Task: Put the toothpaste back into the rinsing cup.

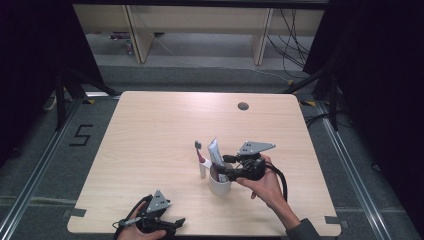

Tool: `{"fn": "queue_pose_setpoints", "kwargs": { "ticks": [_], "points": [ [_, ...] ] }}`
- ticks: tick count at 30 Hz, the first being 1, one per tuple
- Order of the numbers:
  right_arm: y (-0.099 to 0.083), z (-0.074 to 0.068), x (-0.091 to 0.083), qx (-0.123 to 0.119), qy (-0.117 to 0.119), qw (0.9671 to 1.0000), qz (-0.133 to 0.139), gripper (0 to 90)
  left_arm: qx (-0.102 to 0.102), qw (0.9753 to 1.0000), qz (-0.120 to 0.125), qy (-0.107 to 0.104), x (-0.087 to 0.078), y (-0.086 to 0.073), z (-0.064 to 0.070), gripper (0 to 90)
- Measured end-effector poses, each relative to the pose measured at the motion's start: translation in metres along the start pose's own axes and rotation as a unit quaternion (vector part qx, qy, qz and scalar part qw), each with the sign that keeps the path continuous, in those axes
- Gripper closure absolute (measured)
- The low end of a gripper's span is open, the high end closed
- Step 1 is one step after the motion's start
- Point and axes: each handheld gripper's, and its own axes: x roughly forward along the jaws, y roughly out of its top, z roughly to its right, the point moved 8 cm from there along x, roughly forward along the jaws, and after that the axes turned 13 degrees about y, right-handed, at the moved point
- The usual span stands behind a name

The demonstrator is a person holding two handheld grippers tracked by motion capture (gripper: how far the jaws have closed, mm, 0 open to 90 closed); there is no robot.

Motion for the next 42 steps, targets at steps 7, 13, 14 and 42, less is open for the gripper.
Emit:
{"fn": "queue_pose_setpoints", "kwargs": {
  "ticks": [7,13,14,42],
  "points": [
    [0.004,0.004,-0.012,-0.018,-0.011,0.9997,0.007,47.1,0.003,1.0,-0.005,0.001,-0.001,-0.001,0.0,19.6],
    [0.004,0.005,-0.019,-0.005,-0.015,0.9997,0.016,45.5,-0.001,1.0,0.0,-0.002,0.0,0.0,0.001,19.6],
    [0.004,0.006,-0.021,-0.004,-0.014,0.9998,0.012,44.9,-0.001,1.0,0.001,-0.002,0.0,0.0,0.001,19.6],
    [-0.004,0.019,-0.052,0.016,-0.042,0.9987,0.026,32.6,-0.005,1.0,0.006,0.003,-0.001,0.001,0.0,17.0]
  ]
}}
